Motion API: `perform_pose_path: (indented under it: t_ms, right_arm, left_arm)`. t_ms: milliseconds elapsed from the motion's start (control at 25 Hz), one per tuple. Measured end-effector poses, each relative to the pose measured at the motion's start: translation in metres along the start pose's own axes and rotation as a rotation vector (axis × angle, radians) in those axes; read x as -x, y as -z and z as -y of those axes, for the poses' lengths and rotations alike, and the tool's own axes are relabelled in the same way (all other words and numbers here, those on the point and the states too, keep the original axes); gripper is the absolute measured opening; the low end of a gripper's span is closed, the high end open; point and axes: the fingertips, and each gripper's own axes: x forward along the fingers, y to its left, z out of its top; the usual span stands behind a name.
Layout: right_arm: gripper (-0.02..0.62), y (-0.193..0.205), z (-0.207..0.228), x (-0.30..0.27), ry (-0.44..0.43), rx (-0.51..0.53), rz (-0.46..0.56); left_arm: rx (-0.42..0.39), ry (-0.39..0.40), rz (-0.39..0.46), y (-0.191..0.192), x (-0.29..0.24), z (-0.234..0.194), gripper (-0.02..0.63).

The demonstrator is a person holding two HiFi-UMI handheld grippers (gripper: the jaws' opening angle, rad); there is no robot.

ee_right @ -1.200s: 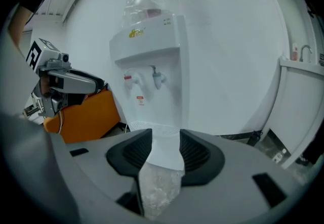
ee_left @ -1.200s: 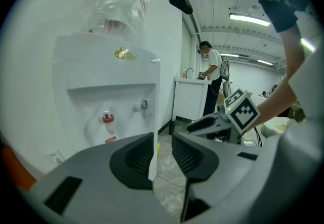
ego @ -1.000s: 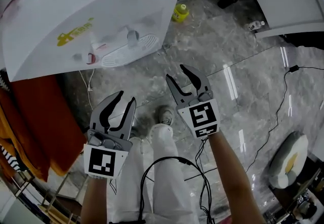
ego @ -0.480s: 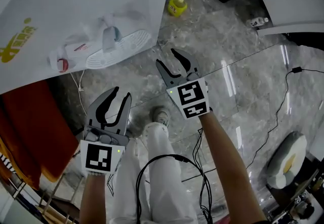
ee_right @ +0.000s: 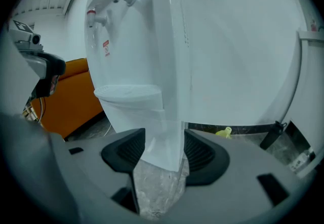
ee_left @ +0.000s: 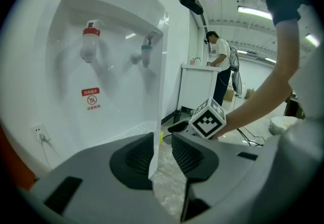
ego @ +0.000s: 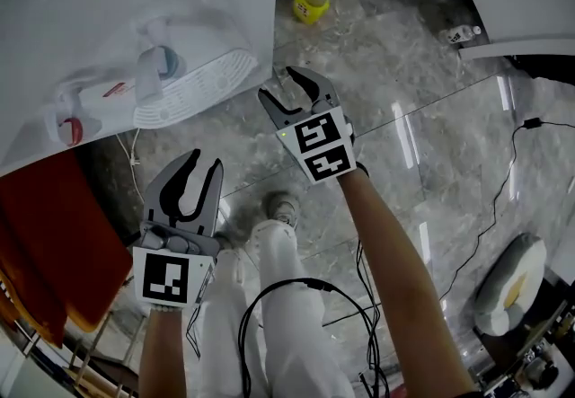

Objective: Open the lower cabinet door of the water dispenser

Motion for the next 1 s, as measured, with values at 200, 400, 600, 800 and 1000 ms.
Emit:
perform_pose_path:
  t_ms: [200,400,600,800,1000]
  right_arm:
    - [0.253,-0.001,0.009,-0.023,-0.019,0.027,-0.021]
    - [0.255,-0.008,0.011,-0.038,-0.055,0.047,-0.029]
    - [0.236,-0.002,0.007,-0.048,-0.096,0.079,-0.061]
    - [0.235,-0.002,0.008,-0.049,-0.103,0.059,-0.048]
    - [0.221,-0.001,0.009,-0.048,-0.103,0.058,-0.053]
  left_arm:
    - [-0.002,-0.013,-0.013,0.006,-0.003,-0.001,0.11]
    - [0.013,-0.028,-0.002,-0.002,-0.01,-0.002,0.11]
    - [0.014,-0.034,0.008,-0.007,-0.015,-0.005,0.11]
    - [0.023,-0.04,0.007,-0.005,-0.013,-0.01,0.11]
    - [0.018,-0.043,0.0,0.0,-0.01,-0.013,0.11]
